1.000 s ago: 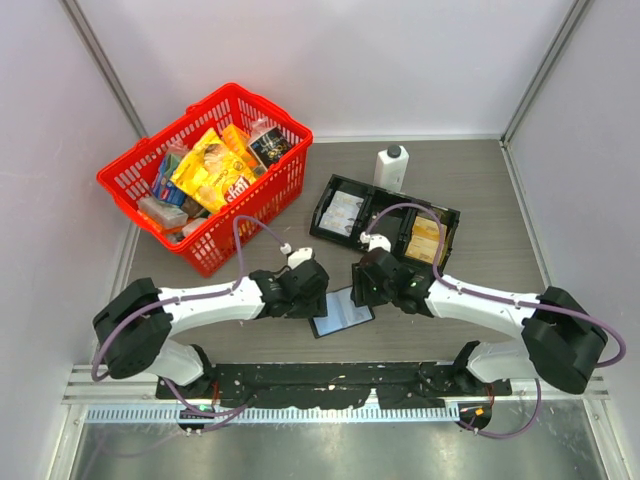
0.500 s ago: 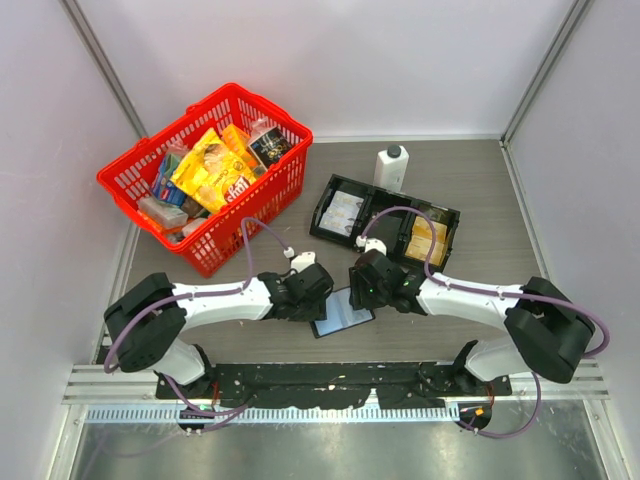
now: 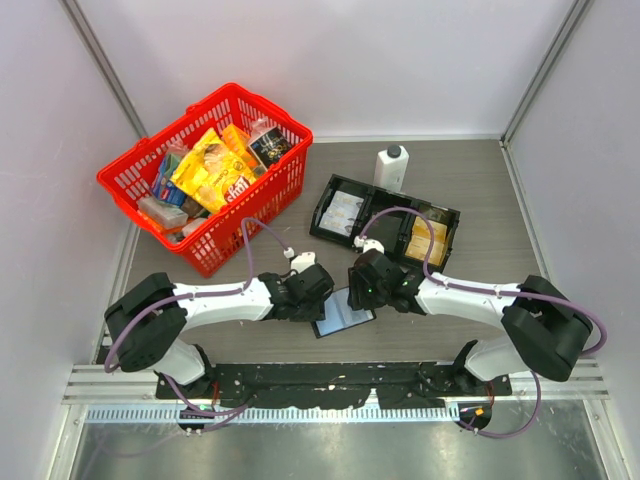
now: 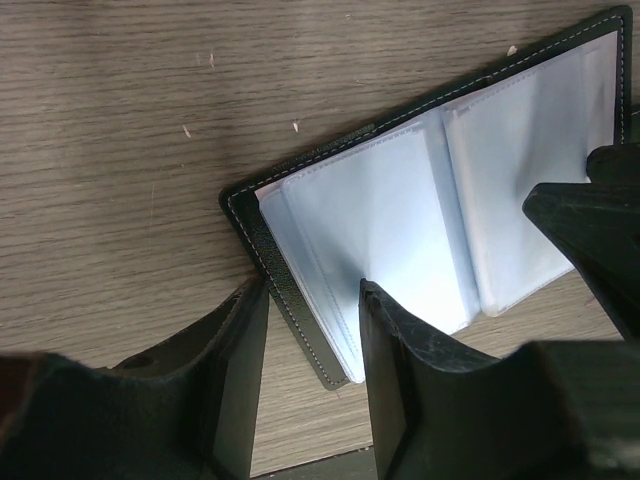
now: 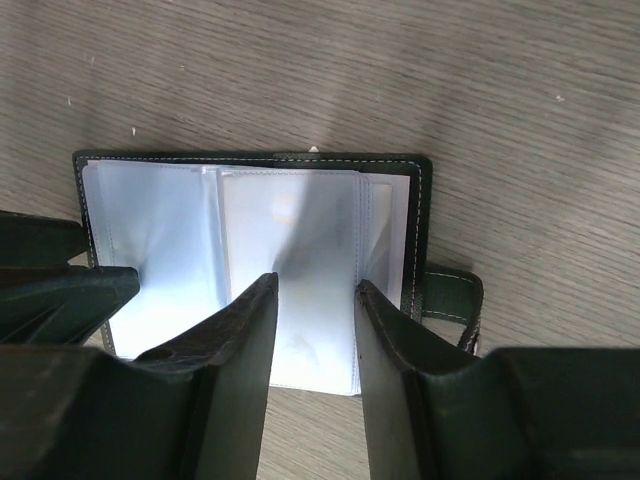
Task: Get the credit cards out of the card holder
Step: Remove the credit card from the card holder.
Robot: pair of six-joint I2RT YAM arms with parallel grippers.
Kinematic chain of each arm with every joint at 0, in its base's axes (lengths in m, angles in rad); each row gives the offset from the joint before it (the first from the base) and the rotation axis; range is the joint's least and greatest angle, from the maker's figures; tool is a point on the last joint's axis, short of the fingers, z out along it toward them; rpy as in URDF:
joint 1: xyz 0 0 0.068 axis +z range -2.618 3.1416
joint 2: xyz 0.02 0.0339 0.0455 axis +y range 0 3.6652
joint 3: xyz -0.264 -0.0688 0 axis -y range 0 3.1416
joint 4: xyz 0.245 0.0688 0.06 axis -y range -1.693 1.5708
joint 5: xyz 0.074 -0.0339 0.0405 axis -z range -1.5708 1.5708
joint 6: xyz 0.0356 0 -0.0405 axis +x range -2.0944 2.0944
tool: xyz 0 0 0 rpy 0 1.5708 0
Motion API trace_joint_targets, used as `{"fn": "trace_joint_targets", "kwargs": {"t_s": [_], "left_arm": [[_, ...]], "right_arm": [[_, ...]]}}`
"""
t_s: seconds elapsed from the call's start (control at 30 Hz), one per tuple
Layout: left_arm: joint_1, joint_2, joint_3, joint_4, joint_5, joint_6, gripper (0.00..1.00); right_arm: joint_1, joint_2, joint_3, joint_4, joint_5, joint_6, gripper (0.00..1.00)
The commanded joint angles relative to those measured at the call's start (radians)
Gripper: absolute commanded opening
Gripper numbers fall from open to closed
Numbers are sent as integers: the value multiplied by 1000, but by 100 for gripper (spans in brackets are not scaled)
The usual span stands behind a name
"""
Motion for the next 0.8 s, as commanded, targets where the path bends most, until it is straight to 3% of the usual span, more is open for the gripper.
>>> {"fn": "trace_joint_targets", "kwargs": {"t_s": [0.0, 0.4, 0.77], "left_arm": [[-10, 23, -23, 57, 10, -26, 44], [-10, 18, -36, 71, 10, -35, 44], [-9, 9, -42, 72, 4, -43, 44]], "right_arm": [[2, -8, -11, 82, -71, 23, 39], [1, -92, -11, 154, -203, 51, 20], [1, -126, -8, 207, -300, 65, 19]]}}
